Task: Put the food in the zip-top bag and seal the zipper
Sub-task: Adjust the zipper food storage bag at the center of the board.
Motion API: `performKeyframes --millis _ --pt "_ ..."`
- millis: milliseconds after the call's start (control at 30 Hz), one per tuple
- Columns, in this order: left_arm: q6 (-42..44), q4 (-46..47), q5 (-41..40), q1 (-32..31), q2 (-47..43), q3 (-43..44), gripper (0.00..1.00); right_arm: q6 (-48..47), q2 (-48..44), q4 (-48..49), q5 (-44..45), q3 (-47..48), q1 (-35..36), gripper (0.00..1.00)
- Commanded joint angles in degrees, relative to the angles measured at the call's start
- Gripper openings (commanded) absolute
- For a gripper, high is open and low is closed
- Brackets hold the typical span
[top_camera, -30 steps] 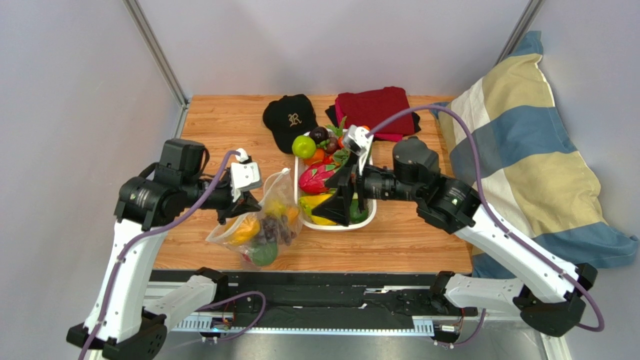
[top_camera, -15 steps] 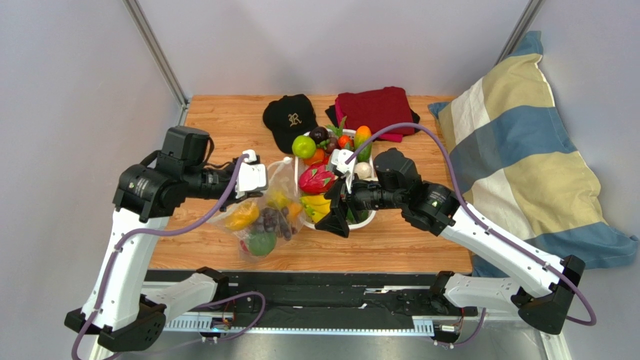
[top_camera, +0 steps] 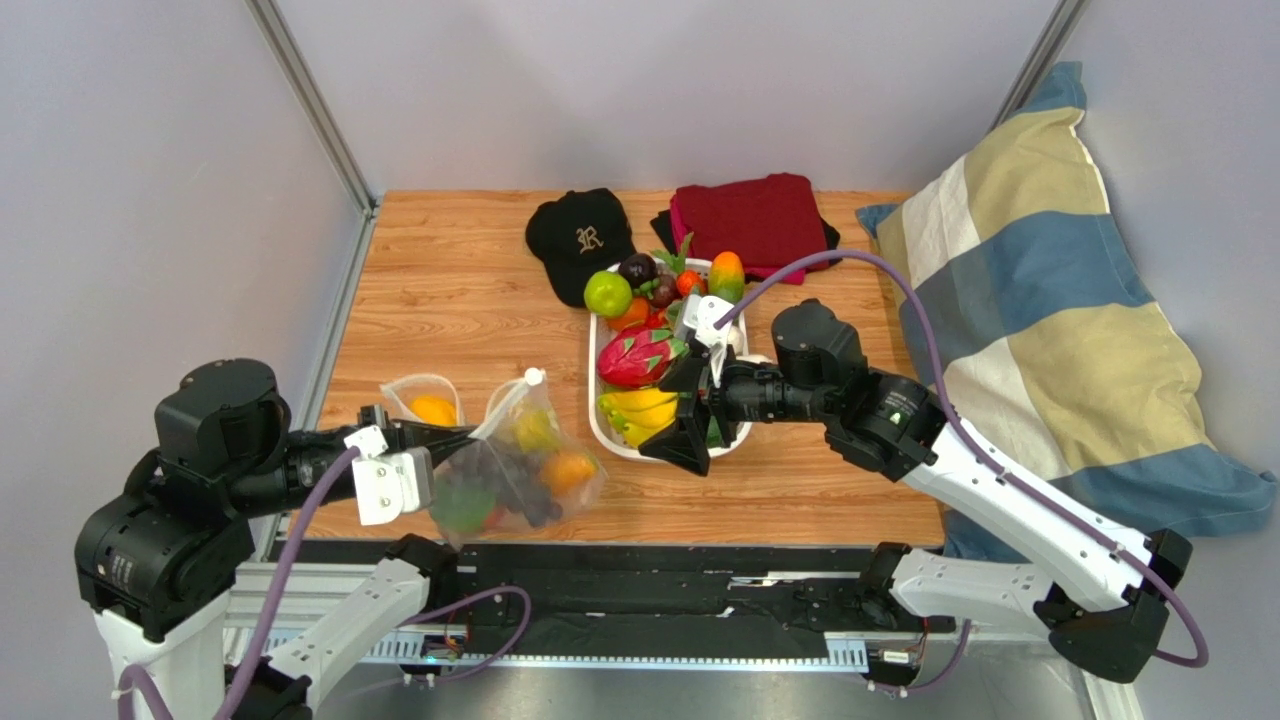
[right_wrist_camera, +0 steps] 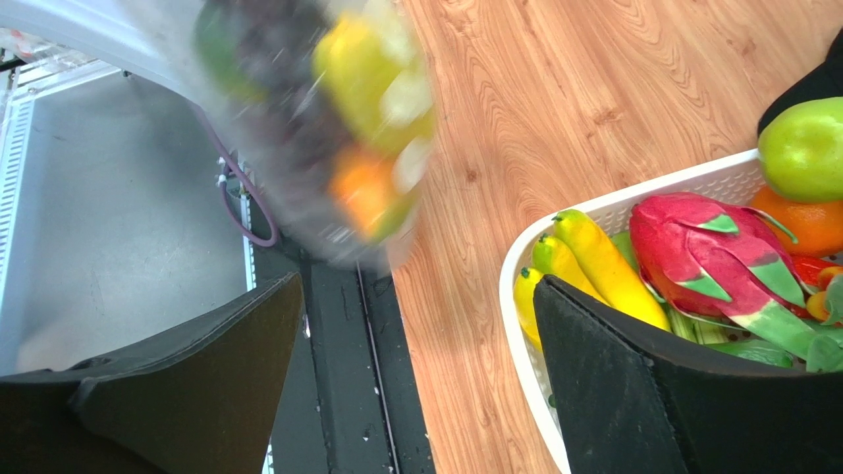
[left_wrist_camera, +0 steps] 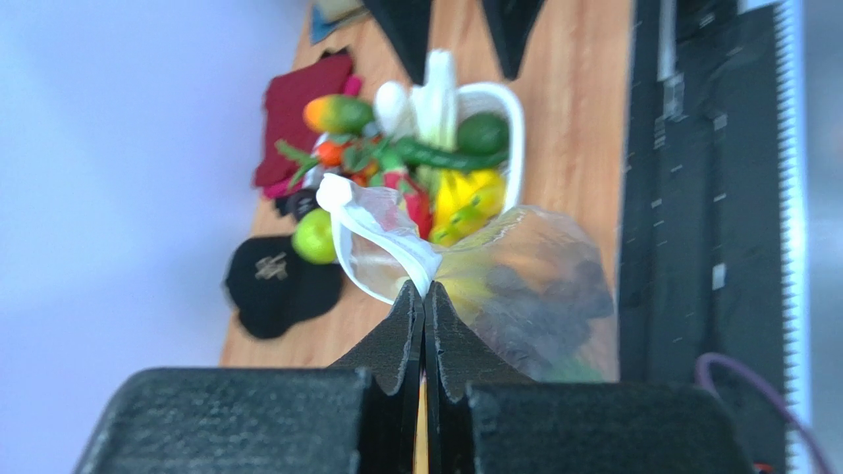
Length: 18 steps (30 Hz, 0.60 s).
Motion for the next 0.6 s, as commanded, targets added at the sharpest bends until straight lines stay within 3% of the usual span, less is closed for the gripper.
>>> performKeyframes --millis 0,267,467,567 --pt "-6.8 0.23 11.76 -0.04 2.94 -3.44 0.0 0.18 -2.08 -1.56 1.48 0.51 0.16 0.91" --pt "-14.09 11.55 14.75 -0.04 3.73 -13.73 0.0 0.71 -3.84 -4.64 -1.33 -2.38 0.16 0.89" --pt "-12.96 16.04 16.95 -0.75 5.05 -16.2 0.0 -2.45 -3.23 -3.06 1.3 -5.37 -0.37 0.83" --pt "-8.22 16.57 17.48 -1.8 4.53 -19.27 0.0 -5.0 -1.3 -0.69 1.39 -5.9 -0.63 0.82"
